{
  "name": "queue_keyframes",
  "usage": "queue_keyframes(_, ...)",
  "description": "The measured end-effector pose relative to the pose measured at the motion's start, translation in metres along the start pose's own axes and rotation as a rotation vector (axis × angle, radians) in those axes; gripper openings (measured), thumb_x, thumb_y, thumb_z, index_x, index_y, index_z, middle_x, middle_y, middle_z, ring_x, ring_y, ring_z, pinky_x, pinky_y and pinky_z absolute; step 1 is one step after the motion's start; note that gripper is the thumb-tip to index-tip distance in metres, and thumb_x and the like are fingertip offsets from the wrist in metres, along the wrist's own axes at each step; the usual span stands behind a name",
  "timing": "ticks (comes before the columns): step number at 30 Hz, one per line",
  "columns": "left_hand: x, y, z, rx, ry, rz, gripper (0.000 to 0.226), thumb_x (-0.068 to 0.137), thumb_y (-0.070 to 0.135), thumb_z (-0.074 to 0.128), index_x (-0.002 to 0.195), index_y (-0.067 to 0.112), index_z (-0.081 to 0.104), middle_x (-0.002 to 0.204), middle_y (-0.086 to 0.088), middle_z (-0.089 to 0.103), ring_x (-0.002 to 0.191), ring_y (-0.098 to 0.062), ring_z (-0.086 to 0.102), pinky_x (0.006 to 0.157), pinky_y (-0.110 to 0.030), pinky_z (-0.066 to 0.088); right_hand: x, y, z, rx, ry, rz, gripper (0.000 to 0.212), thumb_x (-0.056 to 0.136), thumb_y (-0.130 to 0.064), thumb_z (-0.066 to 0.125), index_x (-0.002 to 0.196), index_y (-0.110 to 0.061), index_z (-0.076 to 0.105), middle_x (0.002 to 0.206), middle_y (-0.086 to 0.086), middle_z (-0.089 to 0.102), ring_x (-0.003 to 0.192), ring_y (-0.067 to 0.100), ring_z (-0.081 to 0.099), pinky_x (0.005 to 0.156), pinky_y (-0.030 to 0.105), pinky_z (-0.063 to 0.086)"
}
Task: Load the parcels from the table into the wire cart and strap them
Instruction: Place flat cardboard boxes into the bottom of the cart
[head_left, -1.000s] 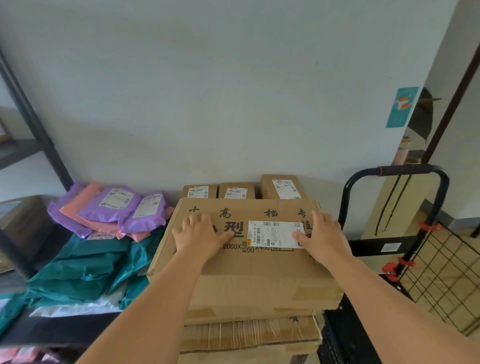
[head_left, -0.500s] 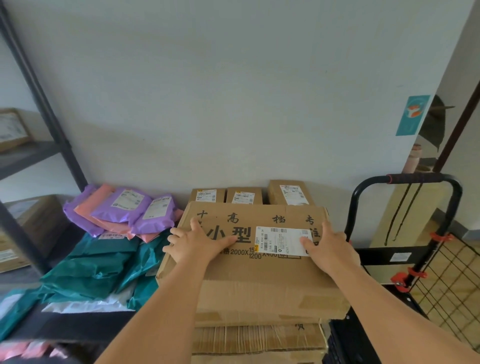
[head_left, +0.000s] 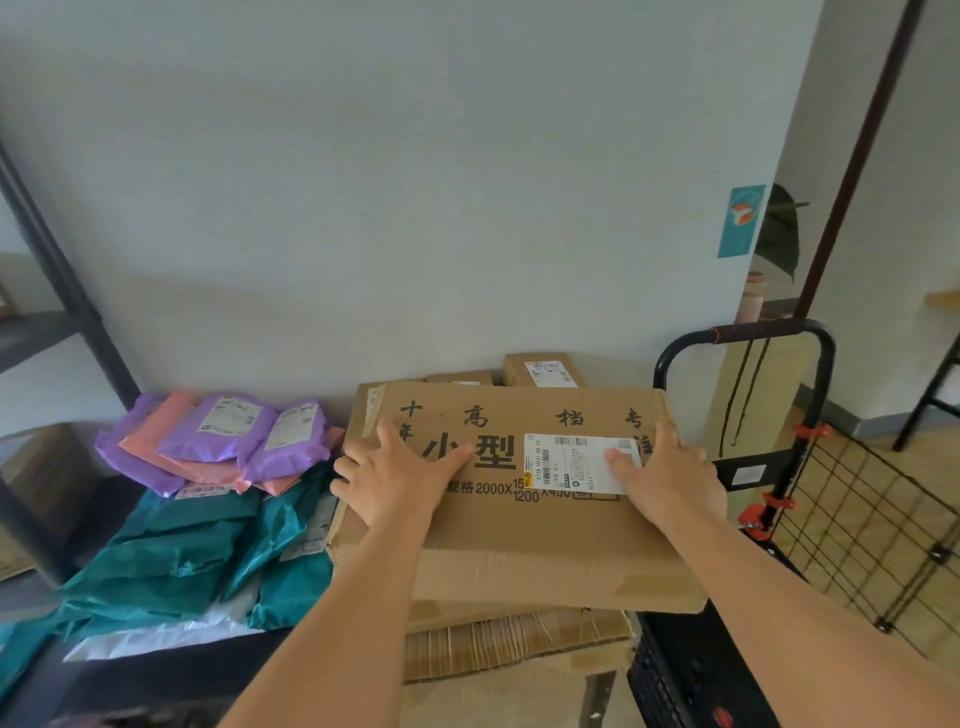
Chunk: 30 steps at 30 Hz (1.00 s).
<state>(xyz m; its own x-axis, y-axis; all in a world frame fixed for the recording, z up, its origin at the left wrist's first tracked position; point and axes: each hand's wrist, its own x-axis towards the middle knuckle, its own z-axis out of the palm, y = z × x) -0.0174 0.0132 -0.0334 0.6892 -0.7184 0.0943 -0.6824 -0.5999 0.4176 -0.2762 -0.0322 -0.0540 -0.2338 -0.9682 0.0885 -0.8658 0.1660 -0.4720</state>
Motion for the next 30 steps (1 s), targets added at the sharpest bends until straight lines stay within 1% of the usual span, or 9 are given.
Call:
queue_keyframes(4, -0.022, 0.019, 0.006, -0.033, 0.005, 0.094, 0.112, 0.051, 0.094, 0.054, 0.142, 0.030, 0.034, 0.139, -0.017, 0.040, 0.128, -0.038, 0.036, 0.105, -0.050, 0.028, -0.014, 0.028, -0.024, -0.007, 0.087, 0.066, 0.079, 0.086, -0.067, 0.053, 0.146, -0.024, 0.026, 0.129, 0.018, 0.049, 0.116, 0.037, 0.052, 0.080, 0.042, 0.050)
queue_keyframes(7, -0.043, 0.036, 0.017, -0.064, -0.015, 0.164, 0.113, 0.052, 0.094, 0.053, 0.142, 0.030, 0.032, 0.138, -0.017, 0.040, 0.127, -0.038, 0.037, 0.104, -0.049, 0.029, -0.028, 0.057, -0.039, -0.016, 0.144, 0.133, 0.082, 0.086, -0.068, 0.054, 0.148, -0.024, 0.024, 0.132, 0.019, 0.047, 0.118, 0.037, 0.051, 0.082, 0.045, 0.051)
queue_keyframes(12, -0.078, 0.065, 0.031, -0.053, -0.053, 0.277, 0.113, 0.054, 0.095, 0.049, 0.144, 0.030, 0.028, 0.139, -0.018, 0.038, 0.127, -0.038, 0.036, 0.105, -0.050, 0.029, -0.046, 0.107, -0.060, -0.049, 0.174, 0.225, 0.080, 0.086, -0.069, 0.051, 0.147, -0.025, 0.026, 0.134, 0.018, 0.046, 0.120, 0.036, 0.051, 0.087, 0.045, 0.050)
queue_keyframes(15, -0.098, 0.086, 0.036, -0.041, -0.051, 0.332, 0.113, 0.055, 0.096, 0.048, 0.144, 0.030, 0.027, 0.139, -0.017, 0.038, 0.127, -0.038, 0.037, 0.104, -0.049, 0.030, -0.047, 0.133, -0.073, -0.038, 0.190, 0.250, 0.079, 0.086, -0.070, 0.051, 0.147, -0.025, 0.027, 0.133, 0.018, 0.047, 0.118, 0.035, 0.052, 0.087, 0.045, 0.051)
queue_keyframes(22, -0.152, 0.137, 0.064, -0.034, -0.059, 0.361, 0.112, 0.056, 0.095, 0.047, 0.145, 0.030, 0.027, 0.141, -0.018, 0.037, 0.128, -0.039, 0.036, 0.106, -0.051, 0.028, -0.038, 0.205, -0.105, -0.043, 0.183, 0.281, 0.079, 0.087, -0.068, 0.050, 0.147, -0.023, 0.026, 0.134, 0.018, 0.045, 0.121, 0.035, 0.050, 0.086, 0.044, 0.051)
queue_keyframes(26, -0.191, 0.178, 0.084, -0.021, -0.077, 0.370, 0.111, 0.057, 0.095, 0.048, 0.145, 0.030, 0.026, 0.142, -0.019, 0.035, 0.129, -0.039, 0.035, 0.107, -0.052, 0.028, -0.022, 0.260, -0.128, -0.035, 0.160, 0.273, 0.079, 0.086, -0.069, 0.051, 0.146, -0.024, 0.026, 0.129, 0.016, 0.047, 0.115, 0.034, 0.053, 0.079, 0.041, 0.050)
queue_keyframes(30, -0.231, 0.220, 0.108, -0.010, -0.078, 0.362, 0.114, 0.058, 0.094, 0.049, 0.145, 0.026, 0.023, 0.145, -0.019, 0.033, 0.131, -0.039, 0.033, 0.107, -0.051, 0.027, -0.004, 0.319, -0.147, -0.016, 0.138, 0.264, 0.079, 0.086, -0.069, 0.052, 0.146, -0.026, 0.025, 0.132, 0.017, 0.046, 0.119, 0.035, 0.051, 0.078, 0.039, 0.047)
